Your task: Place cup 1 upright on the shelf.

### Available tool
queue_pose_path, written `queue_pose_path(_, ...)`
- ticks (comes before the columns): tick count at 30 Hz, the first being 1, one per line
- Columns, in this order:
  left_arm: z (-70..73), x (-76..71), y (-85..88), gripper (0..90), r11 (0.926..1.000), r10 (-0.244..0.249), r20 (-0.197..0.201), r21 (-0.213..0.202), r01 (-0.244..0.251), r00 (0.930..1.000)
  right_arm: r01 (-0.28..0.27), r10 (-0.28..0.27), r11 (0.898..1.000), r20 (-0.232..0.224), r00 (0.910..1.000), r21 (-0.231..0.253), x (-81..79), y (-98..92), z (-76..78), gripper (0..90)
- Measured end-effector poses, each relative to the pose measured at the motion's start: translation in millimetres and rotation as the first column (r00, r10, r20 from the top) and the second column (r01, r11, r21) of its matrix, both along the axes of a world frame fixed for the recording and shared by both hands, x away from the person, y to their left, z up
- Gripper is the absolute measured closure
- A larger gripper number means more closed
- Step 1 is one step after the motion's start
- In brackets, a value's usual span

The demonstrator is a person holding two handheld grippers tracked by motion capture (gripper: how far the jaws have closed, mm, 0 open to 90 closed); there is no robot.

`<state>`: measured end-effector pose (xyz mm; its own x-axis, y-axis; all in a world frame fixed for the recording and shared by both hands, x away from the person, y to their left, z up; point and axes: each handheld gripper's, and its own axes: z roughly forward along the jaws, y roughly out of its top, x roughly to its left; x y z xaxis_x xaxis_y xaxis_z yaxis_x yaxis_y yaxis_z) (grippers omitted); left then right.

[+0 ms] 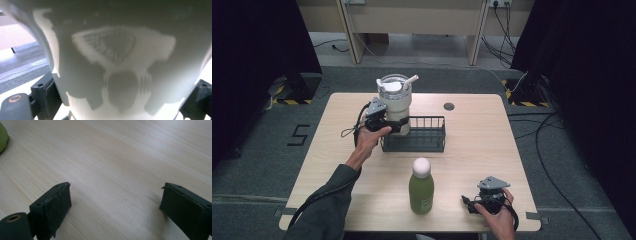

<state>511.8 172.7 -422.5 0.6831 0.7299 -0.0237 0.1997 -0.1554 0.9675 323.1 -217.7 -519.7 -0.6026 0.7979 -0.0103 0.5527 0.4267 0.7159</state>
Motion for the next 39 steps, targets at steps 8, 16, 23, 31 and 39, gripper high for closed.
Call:
queue_pose_path(8, -10.4, 2.0, 2.0, 10.0, 1.0000, 0.008, -0.004, 0.002, -0.008, 1.0000, -0.001, 0.001, 1.000, 0.001, 1.0000, 0.000, 0.1, 0.0, -0.1, 9.6)
queue_pose_path(16, -22.8, 3.4, 3.5, 10.0, 0.9999, 0.012, -0.018, -0.012, -0.012, 0.9998, -0.001, 0.001, 1.000, 0.001, 1.0000, 0.000, 0.0, 0.1, -0.1, 9.6)
queue_pose_path(23, -30.7, 1.8, 5.1, 10.0, 0.9997, 0.009, -0.013, -0.021, -0.009, 0.9999, 0.000, 0.000, 1.000, 0.000, 1.0000, 0.003, -0.2, 0.4, -0.2, 9.6)
queue_pose_path(31, -35.7, -5.0, 7.6, 9.9, 1.0000, -0.003, 0.033, -0.001, 0.003, 0.9995, -0.002, 0.002, 1.000, 0.005, 1.0000, 0.000, -0.1, 0.3, -0.3, 9.8)
queue_pose_path(39, -35.9, -3.8, 8.9, 9.5, 0.9999, -0.006, 0.046, 0.010, 0.005, 0.9989, -0.003, 0.003, 1.000, 0.006, 1.0000, -0.001, -0.2, 0.4, -0.3, 10.0)
